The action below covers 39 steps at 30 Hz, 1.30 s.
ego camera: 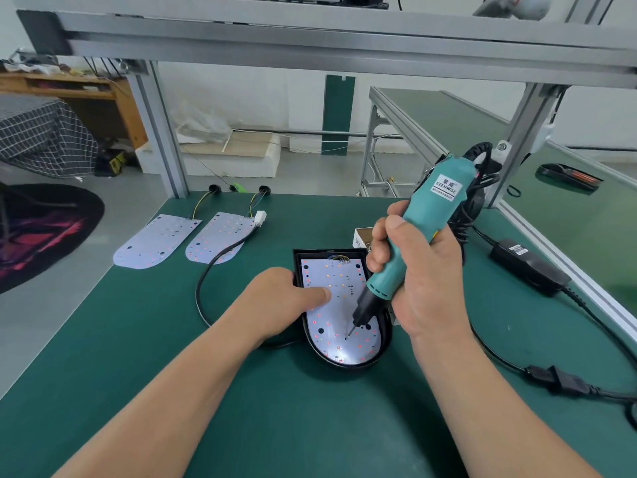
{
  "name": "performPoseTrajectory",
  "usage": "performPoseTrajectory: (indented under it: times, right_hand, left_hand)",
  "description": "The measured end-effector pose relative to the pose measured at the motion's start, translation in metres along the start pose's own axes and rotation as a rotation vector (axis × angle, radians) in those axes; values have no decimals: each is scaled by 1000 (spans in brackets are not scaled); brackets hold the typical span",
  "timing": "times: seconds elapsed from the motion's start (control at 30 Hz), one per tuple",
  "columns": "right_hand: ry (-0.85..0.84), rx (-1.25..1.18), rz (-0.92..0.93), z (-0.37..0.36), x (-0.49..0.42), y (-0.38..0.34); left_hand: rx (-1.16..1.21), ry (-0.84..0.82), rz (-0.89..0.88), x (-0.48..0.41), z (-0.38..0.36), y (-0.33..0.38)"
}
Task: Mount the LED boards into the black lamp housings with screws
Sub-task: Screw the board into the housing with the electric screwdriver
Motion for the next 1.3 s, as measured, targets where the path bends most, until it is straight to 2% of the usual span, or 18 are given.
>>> performPoseTrajectory:
  times: [0.27,0.47,0.7,0.83,0.97,1.03,1.17,1.3]
  right_hand:
    - [-212,60,75,-33,15,-15]
    - [-168,69,61,-27,13,-13]
    - [-210,60,37,-29,9,-6]
    - [-211,-34,21,-23,6,-10]
    - [-169,-268,94,-16,0,-30]
    - [-138,-337,58,-15,-1,-25]
    - [-85,-335,-49,-18,6,-2]
    - [-95,-263,-54,-20,8,4]
  left_hand:
    - [-49,4,14,1,0,2]
    - [-59,13,27,0,0,1]
    - [-83,7,38,-1,0,1]
    - [-82,-9,25,2,-1,3]
    - [-72,-18,-6,7,-1,6]
    - [-54,-25,-34,7,-2,8]
    - [-34,-28,-98,8,-2,13]
    - [-33,-19,-99,10,-1,16]
Point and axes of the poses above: each hand's wrist, its own x-axis away from the middle knuckle, its own z-axis out of the back of the hand, y = z × x, the point moved 10 cm from there along -x, towards the middle knuckle, and after that the axes turned 5 degrees about z, right-handed, at the moved point
